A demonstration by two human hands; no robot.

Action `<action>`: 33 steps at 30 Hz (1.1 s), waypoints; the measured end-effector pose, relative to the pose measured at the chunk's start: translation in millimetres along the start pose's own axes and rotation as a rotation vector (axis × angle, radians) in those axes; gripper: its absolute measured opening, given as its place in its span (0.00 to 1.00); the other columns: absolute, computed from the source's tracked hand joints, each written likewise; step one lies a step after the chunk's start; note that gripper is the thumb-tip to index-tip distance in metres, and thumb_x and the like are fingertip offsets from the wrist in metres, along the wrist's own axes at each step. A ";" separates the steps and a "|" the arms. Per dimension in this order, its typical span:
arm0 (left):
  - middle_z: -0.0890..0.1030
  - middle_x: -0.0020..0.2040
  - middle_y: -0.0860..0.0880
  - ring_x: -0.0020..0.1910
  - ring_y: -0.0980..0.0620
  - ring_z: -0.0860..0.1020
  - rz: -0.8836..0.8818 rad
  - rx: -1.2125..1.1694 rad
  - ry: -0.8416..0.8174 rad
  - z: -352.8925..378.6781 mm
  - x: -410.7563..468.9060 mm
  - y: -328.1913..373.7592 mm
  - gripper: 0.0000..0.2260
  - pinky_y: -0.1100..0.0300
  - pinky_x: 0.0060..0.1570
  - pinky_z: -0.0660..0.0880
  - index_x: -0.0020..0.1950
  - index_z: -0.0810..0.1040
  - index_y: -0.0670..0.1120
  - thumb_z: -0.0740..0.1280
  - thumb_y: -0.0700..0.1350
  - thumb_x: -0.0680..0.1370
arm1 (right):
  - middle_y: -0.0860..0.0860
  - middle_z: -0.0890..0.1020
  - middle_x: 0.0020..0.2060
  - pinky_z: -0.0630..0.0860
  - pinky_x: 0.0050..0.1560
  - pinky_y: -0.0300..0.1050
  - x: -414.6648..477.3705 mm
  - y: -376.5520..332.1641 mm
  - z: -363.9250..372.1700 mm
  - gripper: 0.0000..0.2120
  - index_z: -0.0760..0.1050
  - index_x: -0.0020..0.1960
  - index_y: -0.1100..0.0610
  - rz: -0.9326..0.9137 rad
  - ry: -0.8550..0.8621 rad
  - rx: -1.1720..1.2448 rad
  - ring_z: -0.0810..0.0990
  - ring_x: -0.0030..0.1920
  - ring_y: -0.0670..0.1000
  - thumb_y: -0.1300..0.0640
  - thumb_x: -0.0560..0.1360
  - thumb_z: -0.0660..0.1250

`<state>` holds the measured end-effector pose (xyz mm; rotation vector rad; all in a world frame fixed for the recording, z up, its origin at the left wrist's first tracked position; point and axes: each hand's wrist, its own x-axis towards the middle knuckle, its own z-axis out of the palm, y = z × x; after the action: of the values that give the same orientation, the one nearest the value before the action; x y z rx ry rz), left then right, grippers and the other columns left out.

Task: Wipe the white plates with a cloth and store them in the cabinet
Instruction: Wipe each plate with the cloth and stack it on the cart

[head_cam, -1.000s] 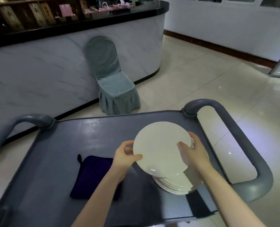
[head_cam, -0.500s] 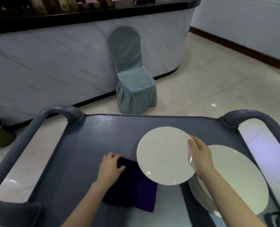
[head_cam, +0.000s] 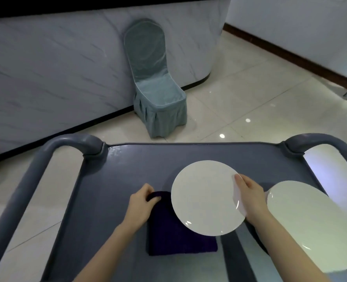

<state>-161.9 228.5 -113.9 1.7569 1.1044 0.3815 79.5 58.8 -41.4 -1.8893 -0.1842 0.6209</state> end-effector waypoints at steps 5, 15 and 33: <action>0.80 0.47 0.50 0.48 0.52 0.77 -0.096 -0.113 0.226 -39.1 19.9 14.7 0.03 0.67 0.42 0.71 0.49 0.74 0.47 0.67 0.43 0.79 | 0.44 0.85 0.41 0.77 0.43 0.44 -0.5 -2.7 12.8 0.11 0.82 0.41 0.48 -0.007 -0.033 -0.006 0.81 0.43 0.51 0.54 0.80 0.65; 0.81 0.44 0.59 0.44 0.59 0.79 0.249 -0.211 0.210 -39.2 -16.1 127.4 0.02 0.65 0.43 0.75 0.48 0.74 0.57 0.63 0.50 0.79 | 0.46 0.83 0.45 0.74 0.49 0.47 1.7 -15.2 33.5 0.11 0.79 0.45 0.47 -0.099 -0.074 -0.045 0.79 0.46 0.49 0.55 0.82 0.61; 0.51 0.80 0.60 0.79 0.59 0.44 0.839 0.808 -0.350 35.5 -48.2 98.4 0.23 0.56 0.73 0.36 0.78 0.56 0.61 0.52 0.54 0.82 | 0.63 0.82 0.47 0.77 0.50 0.48 -10.2 -27.7 18.5 0.12 0.79 0.46 0.65 -0.044 -0.072 0.157 0.80 0.46 0.60 0.57 0.80 0.63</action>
<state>-114.1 159.2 -35.3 2.8471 0.1934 0.0914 66.0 81.0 -18.1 -1.7094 -0.2162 0.6550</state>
